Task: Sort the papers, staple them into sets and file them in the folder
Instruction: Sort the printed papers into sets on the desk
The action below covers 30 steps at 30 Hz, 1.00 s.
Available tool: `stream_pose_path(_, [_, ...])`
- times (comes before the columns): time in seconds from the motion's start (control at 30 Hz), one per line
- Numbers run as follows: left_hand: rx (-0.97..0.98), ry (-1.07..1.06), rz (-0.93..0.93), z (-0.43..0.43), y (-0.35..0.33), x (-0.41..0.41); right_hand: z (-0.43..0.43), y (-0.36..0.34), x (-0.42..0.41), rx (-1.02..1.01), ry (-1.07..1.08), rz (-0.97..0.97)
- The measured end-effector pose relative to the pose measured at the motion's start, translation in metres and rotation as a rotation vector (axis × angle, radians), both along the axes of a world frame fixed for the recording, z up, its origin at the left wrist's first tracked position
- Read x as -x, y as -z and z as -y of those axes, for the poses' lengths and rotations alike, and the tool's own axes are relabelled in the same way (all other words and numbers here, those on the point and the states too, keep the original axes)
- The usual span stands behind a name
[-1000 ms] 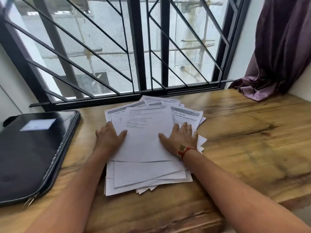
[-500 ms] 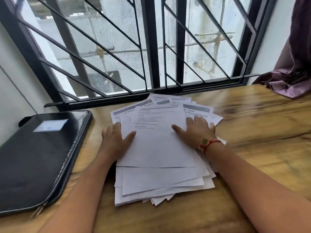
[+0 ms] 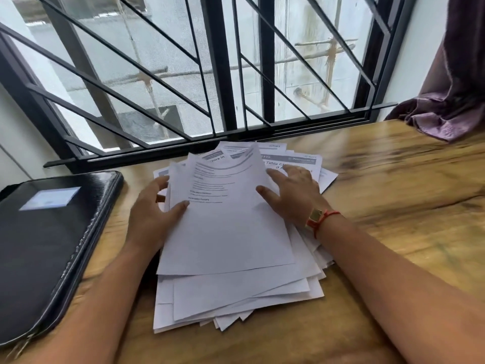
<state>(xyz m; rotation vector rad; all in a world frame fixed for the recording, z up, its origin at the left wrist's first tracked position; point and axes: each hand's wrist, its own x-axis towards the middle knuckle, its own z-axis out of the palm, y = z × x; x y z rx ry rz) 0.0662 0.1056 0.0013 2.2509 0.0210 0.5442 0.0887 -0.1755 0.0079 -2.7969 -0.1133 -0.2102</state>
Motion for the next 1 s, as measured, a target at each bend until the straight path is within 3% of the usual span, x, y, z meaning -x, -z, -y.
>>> stream_pose_path(0.37, [0.351,-0.049,-0.116,-0.004,0.008,-0.01,-0.002,-0.001,-0.001,-0.206,-0.189,0.115])
stream_pose_path(0.7, [0.336,-0.106,-0.14,-0.006,0.009,-0.01,0.005,-0.001,0.0,-0.174,-0.082,0.049])
stream_pose_path(1.0, [0.318,-0.101,-0.267,-0.008,0.009,-0.008,0.011,-0.004,-0.002,-0.382,0.063,-0.017])
